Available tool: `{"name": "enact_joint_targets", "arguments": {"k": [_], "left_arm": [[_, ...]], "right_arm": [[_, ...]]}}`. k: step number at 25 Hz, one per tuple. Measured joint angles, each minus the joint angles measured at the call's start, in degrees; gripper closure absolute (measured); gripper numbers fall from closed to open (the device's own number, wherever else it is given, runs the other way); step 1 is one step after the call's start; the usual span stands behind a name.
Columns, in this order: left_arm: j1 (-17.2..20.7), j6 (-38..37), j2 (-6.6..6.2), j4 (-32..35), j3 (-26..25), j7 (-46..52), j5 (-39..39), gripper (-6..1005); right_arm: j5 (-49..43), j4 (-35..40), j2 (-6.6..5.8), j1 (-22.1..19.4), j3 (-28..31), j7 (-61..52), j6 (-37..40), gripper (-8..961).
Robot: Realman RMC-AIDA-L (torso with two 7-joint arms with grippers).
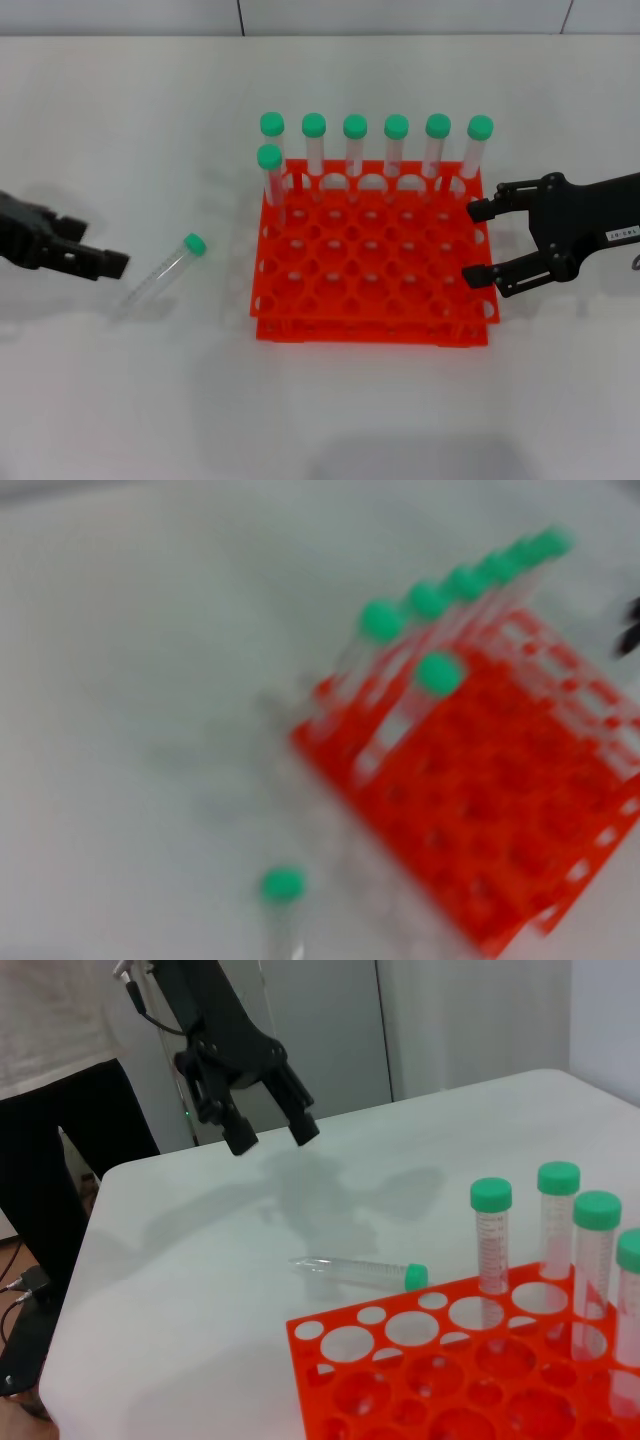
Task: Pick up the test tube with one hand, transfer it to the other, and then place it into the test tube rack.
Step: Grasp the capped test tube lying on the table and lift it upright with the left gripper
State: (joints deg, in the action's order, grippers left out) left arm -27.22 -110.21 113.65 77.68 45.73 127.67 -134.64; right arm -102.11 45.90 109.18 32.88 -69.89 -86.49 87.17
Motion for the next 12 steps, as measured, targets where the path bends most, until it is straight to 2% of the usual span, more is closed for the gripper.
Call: {"name": "enact_joint_targets", "arguments": {"k": [5, 8, 12], "left_arm": [[-3.36, -0.01, -1.00, -1.64, 0.94, 5.54, -8.86, 118], [-5.04, 0.01, -1.03, -2.89, 1.70, 5.94, -12.21, 119], [-7.91, 0.59, -0.95, -8.31, 2.75, 5.22, -15.86, 119]], "right_arm": [[-0.06, 0.16, 0.13, 0.25, 0.02, 0.01, 0.07, 103], [-0.17, 0.16, 0.21, 0.38, 0.02, 0.06, 0.06, 104], [-0.20, 0.18, 0.29, 0.62, 0.02, 0.08, -0.05, 106]]}}
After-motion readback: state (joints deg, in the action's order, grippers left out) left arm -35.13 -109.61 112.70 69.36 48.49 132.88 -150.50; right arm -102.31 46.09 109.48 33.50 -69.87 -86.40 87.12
